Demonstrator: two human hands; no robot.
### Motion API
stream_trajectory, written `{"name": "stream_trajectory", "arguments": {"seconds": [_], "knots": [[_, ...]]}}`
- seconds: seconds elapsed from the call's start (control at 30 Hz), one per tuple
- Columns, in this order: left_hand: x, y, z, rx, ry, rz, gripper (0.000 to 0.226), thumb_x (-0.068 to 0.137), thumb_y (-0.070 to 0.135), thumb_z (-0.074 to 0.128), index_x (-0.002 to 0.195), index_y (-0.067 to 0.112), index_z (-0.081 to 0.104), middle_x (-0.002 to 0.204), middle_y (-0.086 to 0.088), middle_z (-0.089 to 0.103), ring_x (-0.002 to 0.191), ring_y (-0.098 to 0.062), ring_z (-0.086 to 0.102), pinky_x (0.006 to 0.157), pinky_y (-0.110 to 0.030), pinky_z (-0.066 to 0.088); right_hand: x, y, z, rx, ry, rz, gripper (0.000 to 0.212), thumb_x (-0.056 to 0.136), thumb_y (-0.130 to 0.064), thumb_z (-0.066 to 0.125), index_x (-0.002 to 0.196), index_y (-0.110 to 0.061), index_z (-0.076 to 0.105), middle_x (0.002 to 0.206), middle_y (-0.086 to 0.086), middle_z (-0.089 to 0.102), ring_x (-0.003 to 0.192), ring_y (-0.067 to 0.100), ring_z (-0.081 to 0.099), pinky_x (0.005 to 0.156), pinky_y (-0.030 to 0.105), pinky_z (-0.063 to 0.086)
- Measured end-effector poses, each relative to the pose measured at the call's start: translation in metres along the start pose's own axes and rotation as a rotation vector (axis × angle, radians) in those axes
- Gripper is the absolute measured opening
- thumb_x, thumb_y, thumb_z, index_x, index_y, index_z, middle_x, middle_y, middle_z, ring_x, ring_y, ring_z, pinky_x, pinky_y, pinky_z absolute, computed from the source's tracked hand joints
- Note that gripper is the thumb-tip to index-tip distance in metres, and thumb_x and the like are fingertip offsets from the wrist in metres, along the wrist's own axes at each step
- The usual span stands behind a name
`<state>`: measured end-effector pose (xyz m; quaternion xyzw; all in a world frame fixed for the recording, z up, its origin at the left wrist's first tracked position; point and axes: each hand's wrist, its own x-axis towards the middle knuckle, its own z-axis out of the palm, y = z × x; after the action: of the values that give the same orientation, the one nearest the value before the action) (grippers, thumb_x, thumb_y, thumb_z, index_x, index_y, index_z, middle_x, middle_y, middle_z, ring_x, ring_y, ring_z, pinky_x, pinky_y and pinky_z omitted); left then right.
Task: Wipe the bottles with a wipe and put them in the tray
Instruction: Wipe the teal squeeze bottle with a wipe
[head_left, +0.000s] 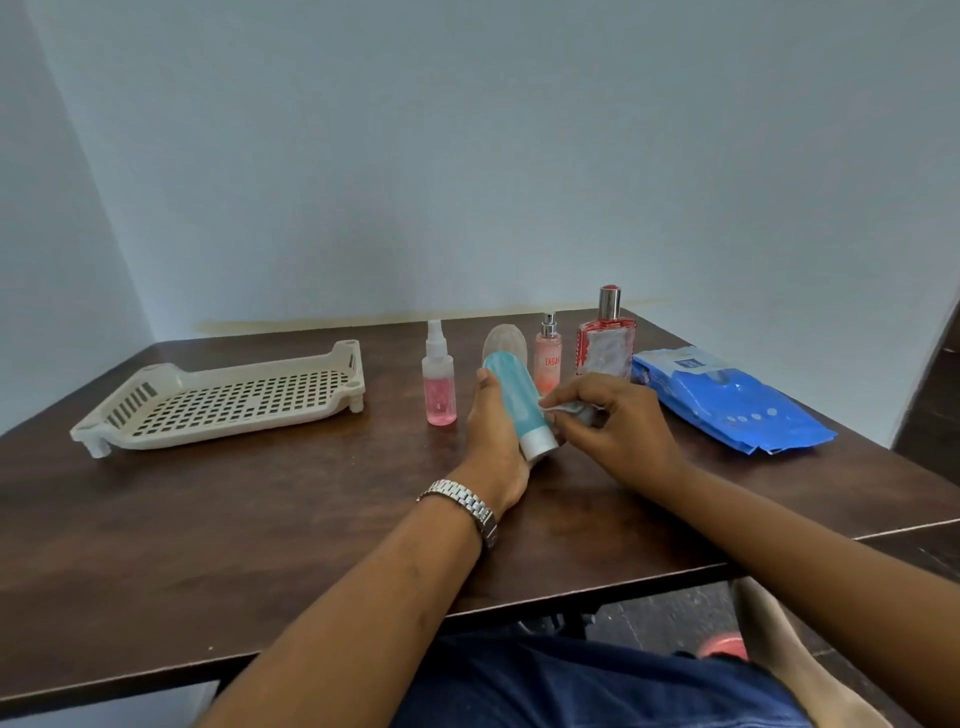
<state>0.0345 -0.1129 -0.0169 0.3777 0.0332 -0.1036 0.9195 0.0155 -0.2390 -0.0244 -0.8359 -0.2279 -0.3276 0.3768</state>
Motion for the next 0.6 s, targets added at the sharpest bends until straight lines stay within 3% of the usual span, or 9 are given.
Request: {"name": "stream_trajectory", "arguments": {"seconds": [0.2,0.3,0.4,0.5,0.6], "knots": [[0.005,-0.001,0.0,-0.014,0.052,-0.009,0.06,0.097,0.055,0.035,0.133,0.008,0.045,0.115,-0.023,0.063,0.088,-0.032,0.067,0.064,-0.041,0.057,0.005,0.005,0.008,0.09,0.02,0.1,0.017,0.08,-0.009,0.07,0.092,-0.02,0.073,0.086,-0.01,0.068,0.082,0.002,0.061,0.069,0.008,0.045],[0.012,-0.006,0.0,0.042,0.095,0.042,0.052,0.099,0.05,0.034,0.128,0.009,0.05,0.097,-0.016,0.066,0.077,-0.026,0.068,0.066,-0.038,0.058,0.003,0.011,0.003,0.096,-0.043,0.07,0.016,0.078,-0.008,0.073,0.09,-0.019,0.074,0.084,-0.016,0.067,0.079,-0.001,0.062,0.069,0.008,0.044],[0.016,-0.006,0.0,0.037,0.092,0.023,0.049,0.099,0.05,0.033,0.123,0.01,0.05,0.088,-0.016,0.068,0.066,-0.025,0.071,0.057,-0.036,0.059,0.011,0.018,0.002,0.138,-0.051,0.11,0.015,0.077,-0.008,0.074,0.086,-0.021,0.074,0.081,-0.017,0.068,0.076,-0.001,0.063,0.068,0.01,0.045],[0.019,-0.004,-0.002,0.04,0.099,-0.011,0.054,0.098,0.053,0.033,0.123,0.009,0.052,0.089,-0.018,0.071,0.07,-0.027,0.073,0.056,-0.036,0.059,0.018,0.016,0.011,0.18,0.008,0.135,0.015,0.078,-0.007,0.073,0.085,-0.021,0.074,0.082,-0.016,0.069,0.079,-0.001,0.063,0.07,0.008,0.045],[0.019,-0.005,-0.004,0.056,0.099,0.017,0.048,0.099,0.05,0.034,0.111,0.009,0.057,0.078,-0.013,0.073,0.066,-0.023,0.072,0.058,-0.035,0.06,0.012,0.015,0.009,0.152,-0.007,0.047,0.016,0.077,-0.007,0.073,0.086,-0.019,0.074,0.083,-0.015,0.068,0.079,-0.003,0.062,0.07,0.007,0.043]]}}
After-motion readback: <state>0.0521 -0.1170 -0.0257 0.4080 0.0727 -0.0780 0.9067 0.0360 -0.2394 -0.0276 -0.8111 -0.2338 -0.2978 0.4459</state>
